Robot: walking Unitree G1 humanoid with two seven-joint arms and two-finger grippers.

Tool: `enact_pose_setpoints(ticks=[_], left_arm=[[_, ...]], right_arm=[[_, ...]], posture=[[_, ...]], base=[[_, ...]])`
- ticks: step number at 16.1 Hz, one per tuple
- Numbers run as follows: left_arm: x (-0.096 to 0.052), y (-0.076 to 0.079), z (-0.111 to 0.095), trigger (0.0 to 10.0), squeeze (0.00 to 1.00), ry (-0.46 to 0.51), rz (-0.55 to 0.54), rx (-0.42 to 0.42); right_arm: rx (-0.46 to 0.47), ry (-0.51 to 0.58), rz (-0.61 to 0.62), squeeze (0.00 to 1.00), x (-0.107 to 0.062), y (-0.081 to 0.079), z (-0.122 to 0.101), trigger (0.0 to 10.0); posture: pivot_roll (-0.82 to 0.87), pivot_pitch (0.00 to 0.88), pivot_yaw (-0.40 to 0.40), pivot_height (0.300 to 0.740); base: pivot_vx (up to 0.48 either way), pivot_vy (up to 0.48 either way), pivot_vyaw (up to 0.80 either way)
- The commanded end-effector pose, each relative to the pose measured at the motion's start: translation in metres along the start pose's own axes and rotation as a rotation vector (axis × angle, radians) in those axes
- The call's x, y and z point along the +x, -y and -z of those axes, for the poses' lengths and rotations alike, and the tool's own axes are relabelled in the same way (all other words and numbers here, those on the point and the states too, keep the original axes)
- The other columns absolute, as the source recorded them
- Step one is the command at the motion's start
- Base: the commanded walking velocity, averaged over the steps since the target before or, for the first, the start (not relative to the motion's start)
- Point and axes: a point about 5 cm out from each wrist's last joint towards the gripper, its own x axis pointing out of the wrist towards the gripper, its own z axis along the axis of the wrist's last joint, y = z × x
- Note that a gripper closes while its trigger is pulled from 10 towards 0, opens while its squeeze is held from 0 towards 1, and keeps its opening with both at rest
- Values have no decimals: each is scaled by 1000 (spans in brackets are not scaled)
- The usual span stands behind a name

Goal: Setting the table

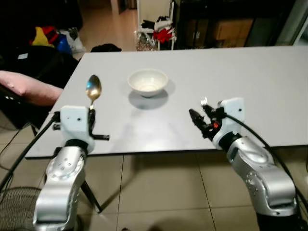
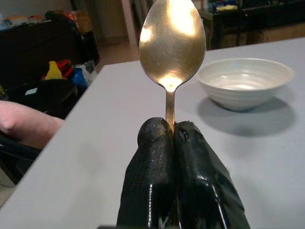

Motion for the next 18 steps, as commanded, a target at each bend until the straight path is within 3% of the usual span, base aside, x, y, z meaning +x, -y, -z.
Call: enact_pose_setpoints(ticks=[1, 3, 5, 7, 11, 14, 18], left_arm=[[6, 3, -1, 10000, 0, -12, 20, 28], [20, 2, 0, 10000, 0, -32, 46, 29], [39, 4, 13, 10000, 0, -143, 116, 83], [51, 8, 20, 10000, 0, -193, 158, 99], [73, 21, 27, 10000, 0, -234, 214, 117], [93, 30, 32, 10000, 0, -296, 231, 94], [110, 46, 30, 10000, 0, -356, 243, -13]], right_arm=[[-10, -2, -13, 0, -1, 4, -3, 10000], [-38, 2, -66, 0, -2, 4, -7, 10000], [-108, -3, -178, 0, -6, 1, -11, 10000], [-173, -40, -262, 0, -11, -1, -10, 10000], [-249, -89, -374, 0, -15, -2, -11, 10000], [-277, -127, -433, 0, -21, 0, -12, 10000], [-296, -151, -444, 0, -26, 1, -10, 10000]], posture=[[-111, 0, 78, 740], [-111, 0, 74, 740], [-124, 0, 78, 740], [-136, 0, 83, 740], [-169, 0, 90, 740], [-182, 3, 89, 740], [-194, 17, 91, 740]], base=[[0, 0, 0], [0, 0, 0], [0, 0, 0], [0, 0, 0], [0, 0, 0], [0, 0, 0], [0, 0, 0]])
